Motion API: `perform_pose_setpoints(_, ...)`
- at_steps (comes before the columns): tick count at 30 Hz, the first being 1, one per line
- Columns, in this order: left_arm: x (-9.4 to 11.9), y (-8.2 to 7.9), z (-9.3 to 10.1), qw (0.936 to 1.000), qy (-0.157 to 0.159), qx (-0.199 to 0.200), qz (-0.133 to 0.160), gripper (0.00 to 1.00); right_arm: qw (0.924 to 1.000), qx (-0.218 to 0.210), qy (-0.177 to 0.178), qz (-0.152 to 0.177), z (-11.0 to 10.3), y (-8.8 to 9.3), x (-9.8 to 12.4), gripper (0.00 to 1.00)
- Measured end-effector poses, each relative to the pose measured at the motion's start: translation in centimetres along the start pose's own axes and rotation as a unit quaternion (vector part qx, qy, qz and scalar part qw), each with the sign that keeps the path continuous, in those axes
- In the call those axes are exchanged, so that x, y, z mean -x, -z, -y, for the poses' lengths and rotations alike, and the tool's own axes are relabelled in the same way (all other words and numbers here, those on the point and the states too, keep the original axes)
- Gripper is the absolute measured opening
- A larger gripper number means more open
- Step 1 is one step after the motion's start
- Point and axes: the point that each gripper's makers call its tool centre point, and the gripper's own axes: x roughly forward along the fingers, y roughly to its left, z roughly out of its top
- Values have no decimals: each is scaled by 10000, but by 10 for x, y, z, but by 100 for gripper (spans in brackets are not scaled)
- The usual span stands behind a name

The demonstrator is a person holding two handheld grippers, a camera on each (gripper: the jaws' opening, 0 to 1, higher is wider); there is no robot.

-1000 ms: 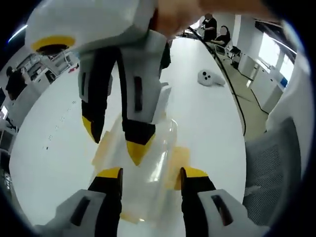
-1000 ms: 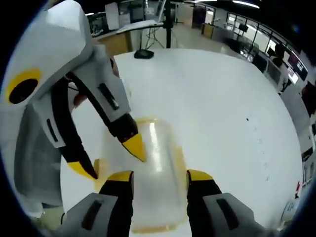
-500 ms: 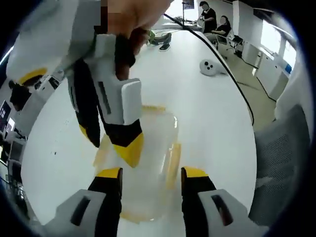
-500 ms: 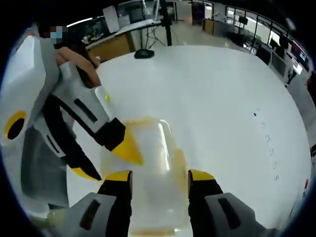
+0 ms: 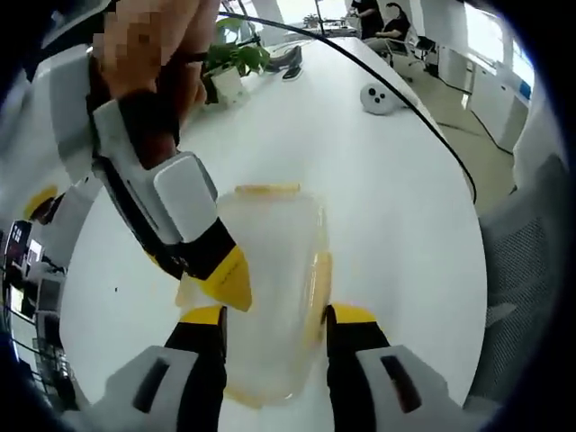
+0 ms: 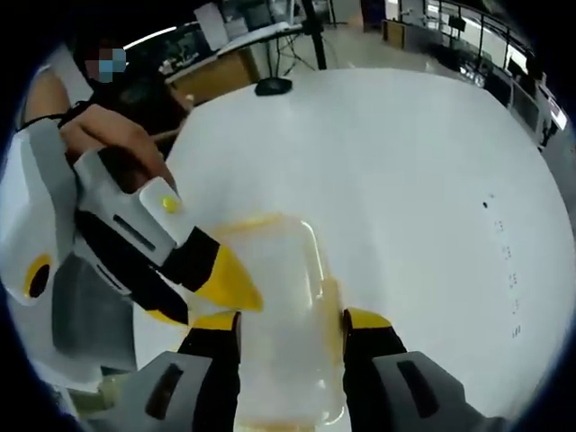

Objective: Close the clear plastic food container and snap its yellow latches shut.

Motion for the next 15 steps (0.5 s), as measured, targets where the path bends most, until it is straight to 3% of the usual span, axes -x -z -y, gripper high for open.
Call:
perform_pose_setpoints(6, -1, 1, -1, 9999, -124, 16, 11, 41, 9999, -51, -59, -140, 0, 0, -1, 42)
perform_pose_setpoints(7, -2, 2, -1, 9999, -148, 7, -1, 38, 9991, -181, -179, -353, -1, 11, -2, 41)
perform_pose_setpoints(8, 0, 0, -3, 9997, -247, -48, 68, 38, 9997, 44, -211, -76, 3, 2, -6, 41)
perform_pose_setpoints(9, 1, 2, -1, 9999, -127, 21, 9, 38, 9997, -104, -194, -145, 2, 4, -5, 41)
perform_pose_setpoints(15, 1, 3, -5, 9998, -158, -7, 137, 38, 9993, -127, -298, -195, 1, 3, -6, 42)
